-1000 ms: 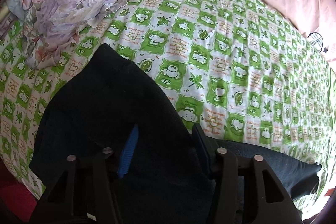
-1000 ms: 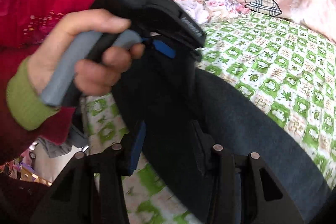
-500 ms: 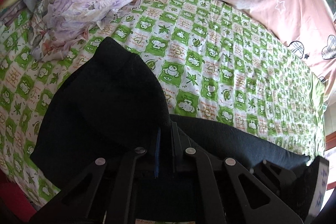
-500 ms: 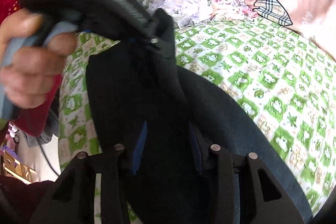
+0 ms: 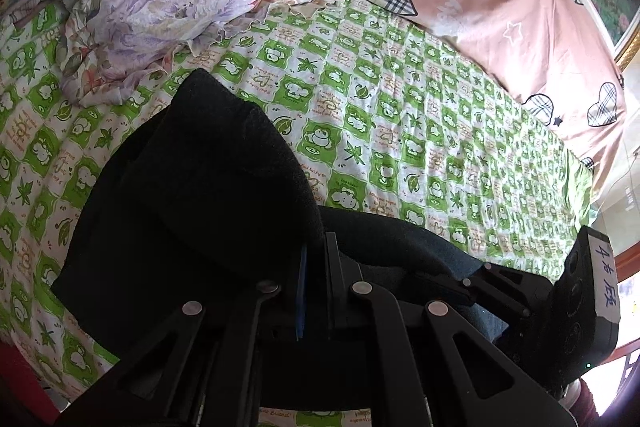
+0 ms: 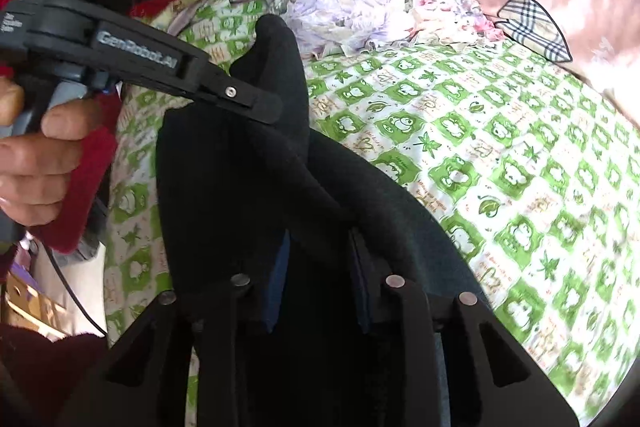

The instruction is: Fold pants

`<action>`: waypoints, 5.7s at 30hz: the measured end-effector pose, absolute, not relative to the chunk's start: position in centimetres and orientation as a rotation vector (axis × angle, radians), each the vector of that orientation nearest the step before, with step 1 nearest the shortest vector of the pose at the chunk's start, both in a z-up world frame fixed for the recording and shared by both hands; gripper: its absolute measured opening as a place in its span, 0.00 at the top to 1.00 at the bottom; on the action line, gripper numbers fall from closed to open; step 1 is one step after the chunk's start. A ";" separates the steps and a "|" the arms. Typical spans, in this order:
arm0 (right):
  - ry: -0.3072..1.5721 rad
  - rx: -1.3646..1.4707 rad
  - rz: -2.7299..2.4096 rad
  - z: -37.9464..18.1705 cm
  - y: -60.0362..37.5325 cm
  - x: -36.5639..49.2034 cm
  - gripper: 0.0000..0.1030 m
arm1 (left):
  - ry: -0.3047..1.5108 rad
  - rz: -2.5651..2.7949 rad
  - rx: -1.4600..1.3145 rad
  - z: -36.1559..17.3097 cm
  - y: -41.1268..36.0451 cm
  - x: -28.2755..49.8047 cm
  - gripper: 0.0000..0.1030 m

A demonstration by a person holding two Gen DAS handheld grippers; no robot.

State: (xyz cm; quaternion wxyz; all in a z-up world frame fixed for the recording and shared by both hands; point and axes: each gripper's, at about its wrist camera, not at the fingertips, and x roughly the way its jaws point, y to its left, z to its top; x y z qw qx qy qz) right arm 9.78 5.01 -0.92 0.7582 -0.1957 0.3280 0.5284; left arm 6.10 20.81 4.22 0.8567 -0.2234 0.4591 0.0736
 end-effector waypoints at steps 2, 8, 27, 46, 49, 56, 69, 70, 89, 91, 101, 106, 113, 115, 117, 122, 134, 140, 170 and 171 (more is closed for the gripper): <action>0.718 -0.448 1.155 -0.9 5.4 10.0 0.71 | 0.961 0.149 -0.470 4.3 20.8 5.8 0.95; 0.661 -0.495 1.152 -0.3 5.8 9.0 0.69 | 0.949 0.140 -0.482 4.3 21.1 5.1 0.95; 0.610 -0.638 1.190 3.5 8.2 1.1 0.94 | 0.694 0.077 -0.604 6.4 24.2 -4.1 0.96; 0.746 -0.669 1.179 -1.1 9.8 0.4 0.87 | 0.751 0.157 -0.726 -1.2 25.9 -9.1 0.95; 0.763 -0.647 1.217 -1.0 9.4 0.2 0.81 | 0.760 0.178 -0.746 -1.6 26.5 -9.7 0.93; 0.813 -0.481 1.272 0.4 7.8 2.0 0.79 | 0.785 0.264 -0.787 -1.3 27.7 -11.5 0.69; 0.881 -0.166 1.110 2.6 6.9 10.5 0.74 | 0.839 0.364 -0.809 -0.2 30.7 -8.9 0.41; 0.892 -0.151 1.102 2.4 7.2 11.3 0.74 | 0.849 0.379 -0.797 -0.3 31.0 -8.5 0.41; 1.087 -0.271 1.139 -3.4 11.5 16.5 0.66 | 0.840 0.360 -0.819 -2.9 33.0 -5.7 0.55; 1.096 -0.281 1.147 -3.6 11.8 16.6 0.66 | 0.838 0.364 -0.796 -2.9 32.9 -5.1 0.58; 0.931 -0.427 1.146 0.3 11.1 12.7 0.95 | 0.650 0.250 -0.666 1.5 30.5 -7.1 0.83; 0.760 -0.298 1.064 4.9 8.5 12.2 0.95 | 0.501 0.172 -0.604 5.2 29.8 -9.6 0.83; 0.711 -0.350 0.946 2.1 11.8 11.4 0.96 | 0.566 0.265 -0.501 3.7 30.9 -7.2 0.83; 0.736 -0.361 0.916 0.5 12.8 11.8 0.96 | 0.598 0.290 -0.460 2.6 31.3 -6.2 0.83; 0.772 -0.334 0.896 -0.4 12.9 12.6 0.95 | 0.655 0.324 -0.401 1.0 31.3 -4.9 0.82; 0.809 -0.247 0.870 -0.4 11.0 13.1 0.81 | 0.739 0.389 -0.353 -1.1 31.4 -4.2 0.66; 0.781 -0.072 0.799 3.5 -0.9 10.3 0.68 | 0.624 0.310 -0.327 4.7 27.1 -7.6 0.43; 0.783 -0.006 0.666 2.8 -9.5 7.5 0.68 | 0.669 0.077 -0.237 5.3 20.1 -4.7 0.41; 0.818 0.344 0.266 -1.9 -28.8 3.3 0.62 | 0.920 -0.636 0.318 -0.8 -6.6 2.1 0.39; 0.817 0.355 0.265 -2.0 -29.0 3.4 0.62 | 0.925 -0.637 0.323 -1.0 -6.7 2.2 0.39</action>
